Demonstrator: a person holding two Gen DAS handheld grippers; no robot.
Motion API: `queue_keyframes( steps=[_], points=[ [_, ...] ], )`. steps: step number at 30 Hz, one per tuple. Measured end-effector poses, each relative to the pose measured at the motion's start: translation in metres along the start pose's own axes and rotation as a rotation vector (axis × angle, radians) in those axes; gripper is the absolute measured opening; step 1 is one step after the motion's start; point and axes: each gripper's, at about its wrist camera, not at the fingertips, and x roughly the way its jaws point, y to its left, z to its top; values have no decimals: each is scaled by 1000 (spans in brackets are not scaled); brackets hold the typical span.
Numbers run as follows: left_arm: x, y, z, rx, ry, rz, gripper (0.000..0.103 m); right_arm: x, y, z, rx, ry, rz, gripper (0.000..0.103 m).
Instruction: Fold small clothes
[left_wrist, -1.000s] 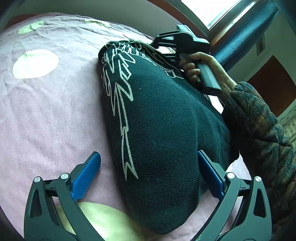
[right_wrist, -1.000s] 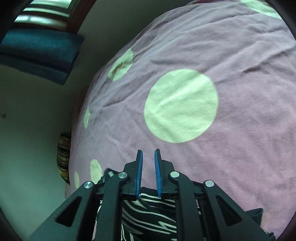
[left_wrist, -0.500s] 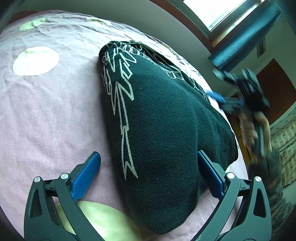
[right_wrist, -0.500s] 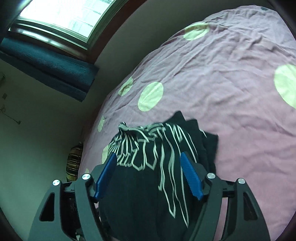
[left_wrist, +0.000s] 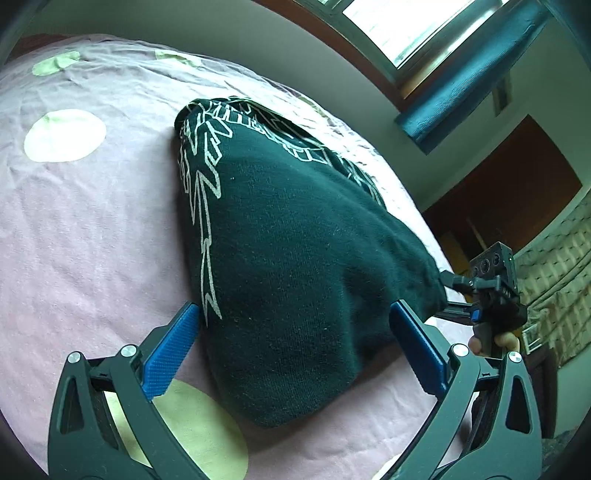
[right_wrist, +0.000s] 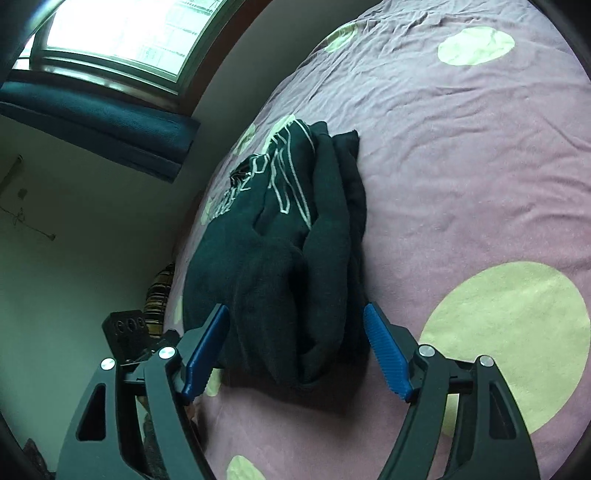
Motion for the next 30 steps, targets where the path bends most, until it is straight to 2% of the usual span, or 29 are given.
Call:
queue_keyframes(
  steps=[2,3,5,7,9,11,12,13,14,15,17,22,24,30],
  points=[
    [4,3,-1,-21,22,-2,101,9,-5,-2,-5,12,-26,81],
    [8,5,-2,-40,46,6,101,14,-12,-2,18,13,1,83],
    [19,13,-8,-73,100,82,101,22,-25,-3,85,7,96,83],
    [17,18,-12,-86,80,56,101,25,-21,-3,54,-5,129,83],
    [14,15,-8,-100,80,32,101,31,-14,-3,30,2,125,85],
    [14,17,-6,-141,84,-51,101,35,-9,-2,7,12,113,84],
    [17,20,-4,-168,87,-83,101,37,-8,-1,8,13,113,83],
    [20,23,-3,-177,85,-59,90,38,-8,0,13,13,115,78],
    [24,28,-3,-183,95,-56,88,38,-8,1,14,12,112,64],
    [24,30,-5,-190,96,-60,86,39,-8,1,10,20,105,59],
    [23,26,-8,-158,95,-22,81,43,-10,-1,10,32,101,51],
    [13,17,-14,-132,61,16,68,43,2,-8,-20,12,85,44],
    [13,18,-14,-134,62,16,67,41,7,-7,-53,7,69,43],
    [19,26,-14,-124,58,-11,68,48,-19,-6,-26,29,147,42]
  ],
)
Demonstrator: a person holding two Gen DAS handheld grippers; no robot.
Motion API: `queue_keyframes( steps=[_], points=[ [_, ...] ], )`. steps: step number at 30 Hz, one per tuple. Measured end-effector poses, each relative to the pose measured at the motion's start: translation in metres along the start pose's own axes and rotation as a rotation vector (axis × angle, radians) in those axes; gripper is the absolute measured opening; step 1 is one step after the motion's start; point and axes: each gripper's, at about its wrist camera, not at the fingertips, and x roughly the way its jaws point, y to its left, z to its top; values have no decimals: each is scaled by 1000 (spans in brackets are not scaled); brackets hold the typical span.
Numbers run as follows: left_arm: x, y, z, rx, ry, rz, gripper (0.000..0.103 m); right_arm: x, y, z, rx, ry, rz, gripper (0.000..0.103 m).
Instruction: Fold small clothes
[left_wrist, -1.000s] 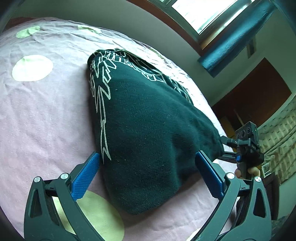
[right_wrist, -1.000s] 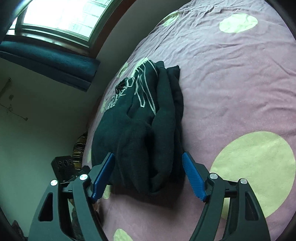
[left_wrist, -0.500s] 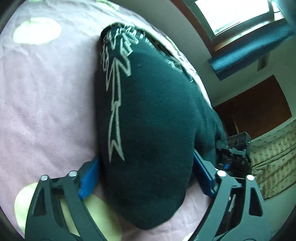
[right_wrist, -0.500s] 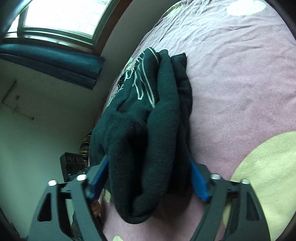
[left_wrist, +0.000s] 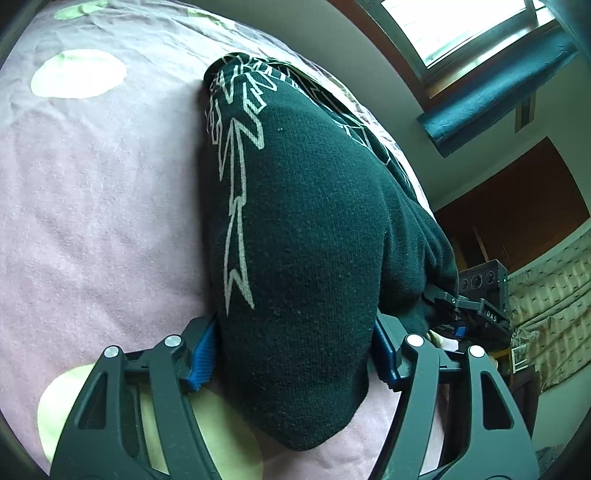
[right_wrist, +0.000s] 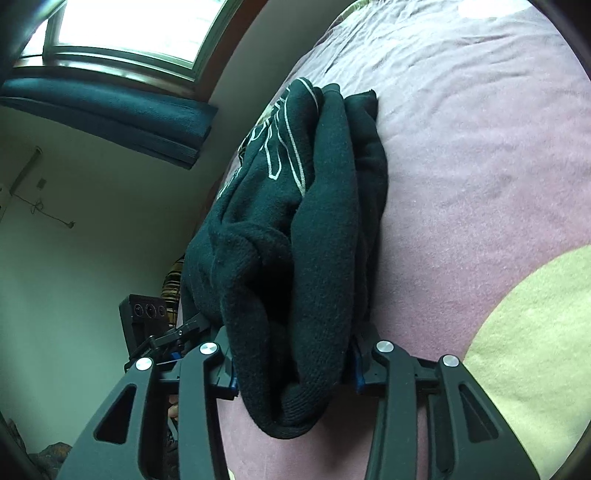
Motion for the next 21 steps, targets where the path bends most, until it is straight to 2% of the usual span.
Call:
queue_keyframes(
  steps=[4,6,8,9,13,16,21],
  points=[
    [-2,5,3,6,7,-25,72,-5,-6,0,18,4,54,49],
    [-5,3,4,23,7,-44,77,-9,-4,0,24,-4,74,58],
    [-10,-1,1,53,15,-49,85,-14,2,0,17,3,87,77],
    [-14,-6,0,89,18,-38,88,-16,6,0,10,13,92,80],
    [-32,-16,-3,185,-6,-9,91,-23,14,3,-9,59,46,81],
    [-35,-9,7,157,-13,-50,91,-27,12,13,-2,73,35,81],
    [-21,11,40,77,14,-95,92,-19,-5,46,86,44,117,81]
  ],
)
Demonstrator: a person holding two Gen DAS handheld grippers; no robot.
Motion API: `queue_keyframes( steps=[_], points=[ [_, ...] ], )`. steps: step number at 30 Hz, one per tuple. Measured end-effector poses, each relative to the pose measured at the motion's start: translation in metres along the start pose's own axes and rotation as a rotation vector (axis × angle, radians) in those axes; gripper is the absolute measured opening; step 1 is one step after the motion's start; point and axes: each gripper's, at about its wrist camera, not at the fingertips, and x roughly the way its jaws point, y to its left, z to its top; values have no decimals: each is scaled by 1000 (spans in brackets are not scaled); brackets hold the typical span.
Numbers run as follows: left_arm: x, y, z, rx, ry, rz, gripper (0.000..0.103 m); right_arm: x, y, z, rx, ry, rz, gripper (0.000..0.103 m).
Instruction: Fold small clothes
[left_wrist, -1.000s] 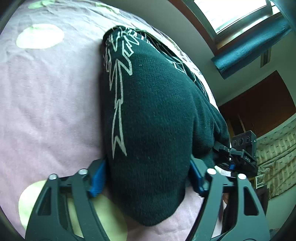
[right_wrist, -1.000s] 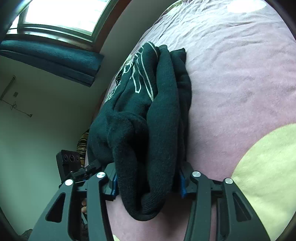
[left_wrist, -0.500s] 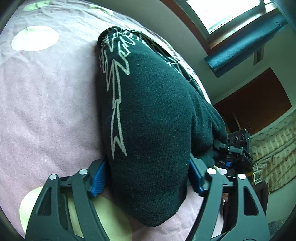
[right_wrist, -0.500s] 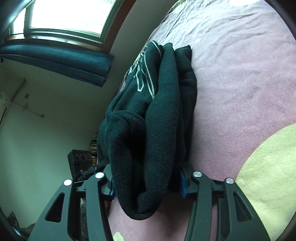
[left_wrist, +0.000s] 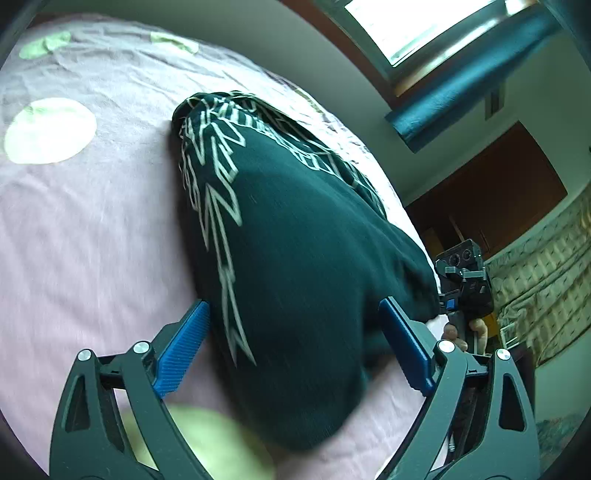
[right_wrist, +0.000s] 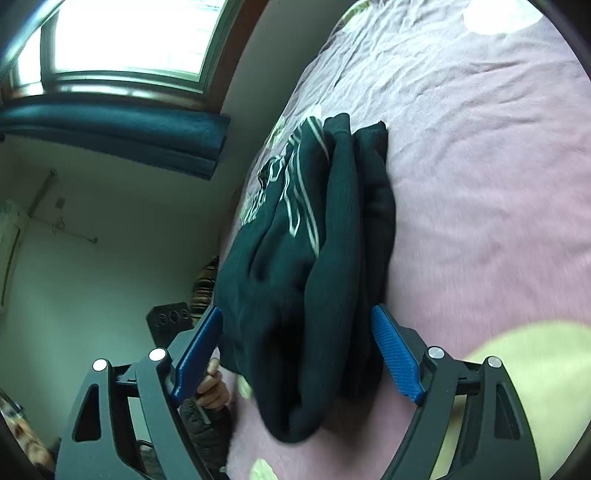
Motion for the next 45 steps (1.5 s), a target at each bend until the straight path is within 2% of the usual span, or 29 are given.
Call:
queue_keyframes(
  steps=[4,7,9,11,13,17,36,42,45],
  points=[
    [17,11,14,-31,54,-34,97,28,-2,18,5,50,1,84],
    [23,16,15,-35,58,-46,98,41,5,21,-52,84,-28,86],
    [27,19,12,-49,60,-43,98,45,9,20,-91,88,-76,81],
    [28,20,11,-43,62,-36,93,46,9,19,-117,95,-126,61],
    [32,15,12,-32,61,-27,89,43,5,17,-113,88,-138,55],
    [33,14,10,-31,45,-23,87,40,1,12,-114,75,-128,53],
    [32,13,12,-15,29,-26,87,38,-4,14,-111,59,-97,54],
    [31,16,13,-19,30,-44,90,36,-5,15,-108,37,-60,67],
    [27,15,13,-13,24,-48,92,34,1,13,-127,24,-72,73]
  ],
)
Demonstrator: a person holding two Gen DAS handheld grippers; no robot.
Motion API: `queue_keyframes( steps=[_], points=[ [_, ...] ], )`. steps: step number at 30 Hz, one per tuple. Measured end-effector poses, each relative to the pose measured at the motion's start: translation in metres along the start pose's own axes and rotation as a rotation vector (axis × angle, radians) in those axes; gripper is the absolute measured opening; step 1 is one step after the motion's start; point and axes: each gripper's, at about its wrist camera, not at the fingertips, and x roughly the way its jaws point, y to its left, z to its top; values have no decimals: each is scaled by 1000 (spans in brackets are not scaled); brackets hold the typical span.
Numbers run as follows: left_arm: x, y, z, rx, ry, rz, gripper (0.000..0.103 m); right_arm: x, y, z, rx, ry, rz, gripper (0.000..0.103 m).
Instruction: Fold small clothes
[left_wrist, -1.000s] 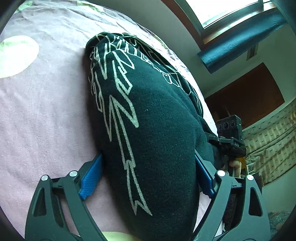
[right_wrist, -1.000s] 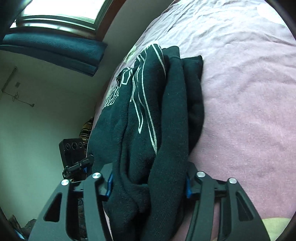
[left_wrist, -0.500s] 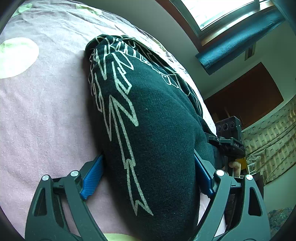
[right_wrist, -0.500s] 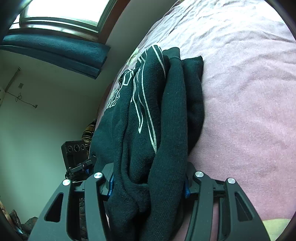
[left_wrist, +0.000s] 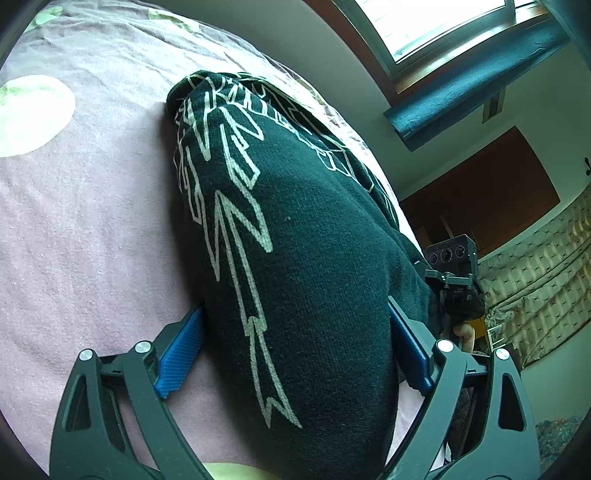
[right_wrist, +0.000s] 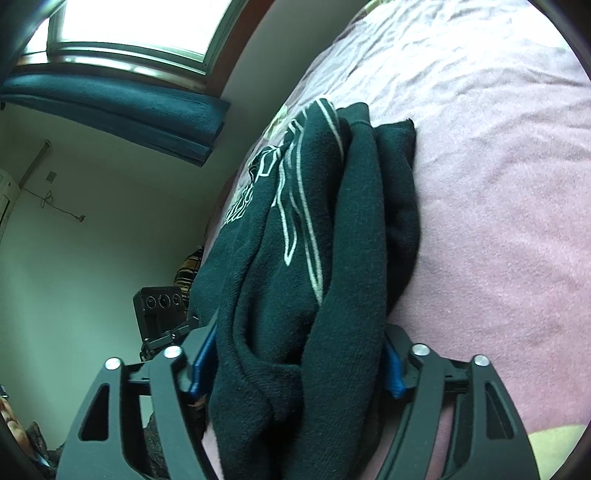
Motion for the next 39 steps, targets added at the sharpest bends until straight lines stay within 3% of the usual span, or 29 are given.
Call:
queue_keyframes(
  steps=[4,7,14,17,21,22,23,25,26,30,39],
  points=[
    [-17,-10,2,45,-31,21,92,-15,2,0,30,-42,-28,73],
    [-21,-6,17,35,-44,-9,93,-21,0,10,32,-52,-36,74],
    [5,27,66,-36,15,-71,96,5,-6,70,47,-24,-40,74],
    [24,37,84,-51,69,-46,97,20,-15,93,67,-5,-26,74],
    [39,39,104,-32,79,26,96,32,-29,111,121,4,46,74],
    [42,40,107,-43,88,38,89,34,-28,113,115,12,48,70],
    [45,41,110,-45,90,50,75,36,-27,115,103,22,31,56],
    [50,40,113,-28,110,106,66,40,-25,117,81,48,-46,36],
    [51,39,114,-18,112,124,64,40,-28,116,82,53,-59,33],
    [54,34,113,-7,107,153,58,40,-33,113,93,41,-42,30],
    [55,32,112,1,102,161,58,36,-39,111,96,34,-28,29]
  ],
)
